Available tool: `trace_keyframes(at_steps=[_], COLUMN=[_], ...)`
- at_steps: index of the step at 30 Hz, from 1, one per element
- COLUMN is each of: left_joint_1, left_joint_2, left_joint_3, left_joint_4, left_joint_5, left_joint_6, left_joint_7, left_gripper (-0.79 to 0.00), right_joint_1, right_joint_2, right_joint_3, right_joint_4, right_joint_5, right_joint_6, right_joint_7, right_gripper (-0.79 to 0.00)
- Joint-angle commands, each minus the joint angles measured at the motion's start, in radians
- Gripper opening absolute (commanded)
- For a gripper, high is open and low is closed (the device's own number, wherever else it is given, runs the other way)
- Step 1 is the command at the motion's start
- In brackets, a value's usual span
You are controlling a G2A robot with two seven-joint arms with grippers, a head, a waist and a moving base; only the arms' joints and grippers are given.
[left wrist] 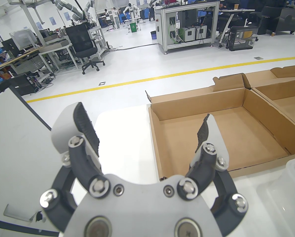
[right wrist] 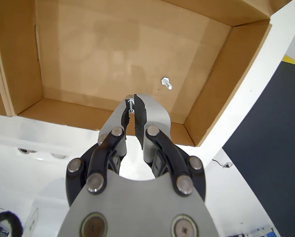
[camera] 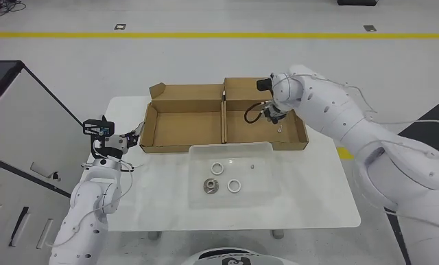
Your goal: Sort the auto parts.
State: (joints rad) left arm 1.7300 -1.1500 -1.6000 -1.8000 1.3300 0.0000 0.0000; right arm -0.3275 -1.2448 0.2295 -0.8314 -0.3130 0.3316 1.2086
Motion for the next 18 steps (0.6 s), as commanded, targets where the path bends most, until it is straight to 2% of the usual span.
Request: trace_keyframes(at_steps=[1, 9, 18], left_joint_1=[0.0, 0.0, 0.0], left_joint_2=[0.0, 0.0, 0.0], left_joint_3=[0.0, 0.0, 0.0], left_joint_4=[0.0, 0.0, 0.0], left_joint_5=[0.0, 0.0, 0.0], left_joint_6=[0.0, 0.0, 0.0], left_joint_7=[0.0, 0.0, 0.0], left_gripper=[0.0, 0.0, 0.0], right_joint_1=[-0.007, -0.029, -0.041], right_joint_2=[-0.031, -0.144, -0.238], right_joint_3=[-0.006, -0.023, -0.026], right_joint_4=[0.059, 0.24, 0.396], right_joint_5=[0.002, 0.006, -0.004], right_joint_6=[0.007, -0.003, -0.043], right_joint_7=[-0.026, -0.081, -0.097], right_gripper=[-0.785, -0.785, -0.785])
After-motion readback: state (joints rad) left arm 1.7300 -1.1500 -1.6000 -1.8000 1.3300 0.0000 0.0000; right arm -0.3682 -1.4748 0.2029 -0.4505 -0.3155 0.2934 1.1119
